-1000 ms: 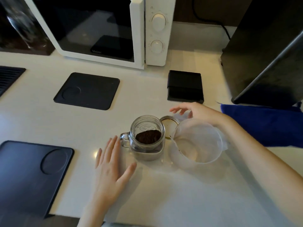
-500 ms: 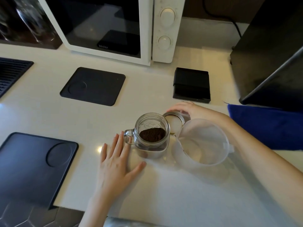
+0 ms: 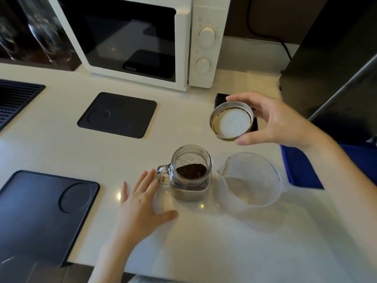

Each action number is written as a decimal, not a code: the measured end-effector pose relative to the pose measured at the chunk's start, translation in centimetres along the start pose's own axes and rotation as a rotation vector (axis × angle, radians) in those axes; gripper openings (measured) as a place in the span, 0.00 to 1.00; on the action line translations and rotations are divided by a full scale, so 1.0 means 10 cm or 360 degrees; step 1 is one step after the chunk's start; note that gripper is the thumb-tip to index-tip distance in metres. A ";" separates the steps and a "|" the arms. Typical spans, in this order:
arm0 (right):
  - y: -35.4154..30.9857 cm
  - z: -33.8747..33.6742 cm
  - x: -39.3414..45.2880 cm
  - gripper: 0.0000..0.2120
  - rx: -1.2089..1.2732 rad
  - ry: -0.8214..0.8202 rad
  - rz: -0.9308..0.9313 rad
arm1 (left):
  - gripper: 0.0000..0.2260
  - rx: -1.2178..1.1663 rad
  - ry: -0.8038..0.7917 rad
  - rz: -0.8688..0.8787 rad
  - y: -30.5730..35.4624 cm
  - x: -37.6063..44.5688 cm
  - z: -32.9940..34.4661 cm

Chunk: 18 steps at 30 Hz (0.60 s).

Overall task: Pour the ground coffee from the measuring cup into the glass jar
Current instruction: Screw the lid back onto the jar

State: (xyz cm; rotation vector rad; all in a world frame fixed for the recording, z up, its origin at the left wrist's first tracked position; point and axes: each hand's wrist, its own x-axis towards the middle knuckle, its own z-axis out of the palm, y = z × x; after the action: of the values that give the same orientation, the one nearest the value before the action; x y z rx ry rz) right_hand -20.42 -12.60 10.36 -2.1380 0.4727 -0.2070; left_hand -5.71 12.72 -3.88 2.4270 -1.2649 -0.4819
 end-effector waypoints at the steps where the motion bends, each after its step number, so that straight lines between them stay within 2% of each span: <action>1: -0.07 0.01 -0.04 0.36 -0.0100 -0.0037 0.0000 | 0.47 -0.0004 0.0007 -0.0016 0.01 0.00 -0.07; 3: -0.18 0.04 -0.10 0.36 -0.0243 -0.0108 0.0009 | 0.48 -0.0077 0.0056 -0.0016 0.05 0.00 -0.20; 5: -0.26 0.09 -0.16 0.36 -0.0307 -0.0141 0.0018 | 0.48 -0.0321 0.0160 0.0103 0.13 0.01 -0.31; 10: -0.34 0.18 -0.20 0.36 -0.0405 -0.0187 0.0045 | 0.38 -0.1001 0.0366 0.0409 0.31 0.12 -0.28; 14: -0.38 0.18 -0.20 0.37 -0.0460 -0.0216 0.0057 | 0.35 -0.1192 0.0269 0.0312 0.38 0.18 -0.20; 18: -0.41 0.19 -0.20 0.37 -0.0530 -0.0217 0.0048 | 0.33 -0.1159 0.0223 0.0252 0.35 0.19 -0.18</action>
State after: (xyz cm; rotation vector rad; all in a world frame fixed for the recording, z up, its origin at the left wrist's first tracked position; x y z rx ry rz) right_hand -20.56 -8.22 12.68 -2.4480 0.4856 0.0392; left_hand -6.33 9.56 -0.92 1.7075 -0.9827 -0.5879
